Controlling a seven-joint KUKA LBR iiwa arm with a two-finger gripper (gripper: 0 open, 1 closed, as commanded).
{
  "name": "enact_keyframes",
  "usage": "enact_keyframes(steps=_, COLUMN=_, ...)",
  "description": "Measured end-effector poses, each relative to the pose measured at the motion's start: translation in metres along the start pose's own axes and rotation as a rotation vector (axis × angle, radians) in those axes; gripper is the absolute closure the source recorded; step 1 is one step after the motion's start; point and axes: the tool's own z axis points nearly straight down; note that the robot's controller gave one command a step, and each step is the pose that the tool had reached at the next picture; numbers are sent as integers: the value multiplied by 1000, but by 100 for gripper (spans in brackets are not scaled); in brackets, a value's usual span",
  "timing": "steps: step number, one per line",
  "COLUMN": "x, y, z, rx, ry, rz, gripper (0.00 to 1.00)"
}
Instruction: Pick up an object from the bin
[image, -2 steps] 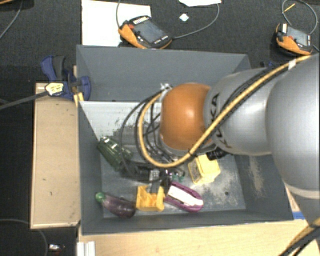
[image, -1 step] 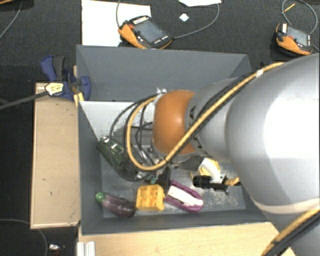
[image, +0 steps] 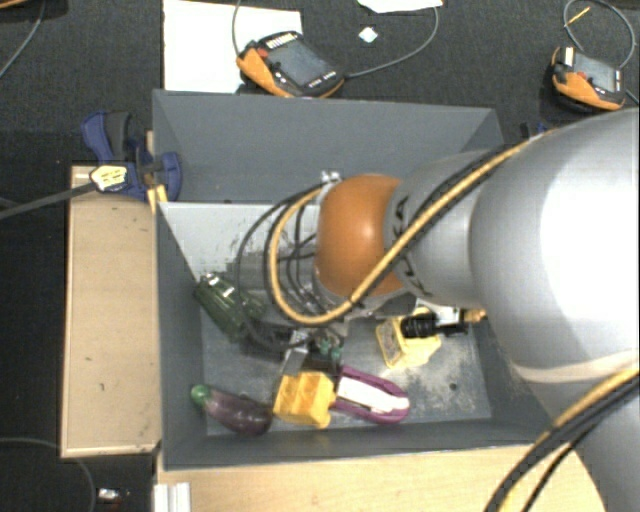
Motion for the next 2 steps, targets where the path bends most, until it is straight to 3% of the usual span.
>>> enact_keyframes(steps=1, x=34, y=3, z=11, rx=4, ry=4, rz=555, gripper=100)
enact_keyframes(steps=2, x=38, y=4, z=12, rx=1, ry=0, rz=580, gripper=100)
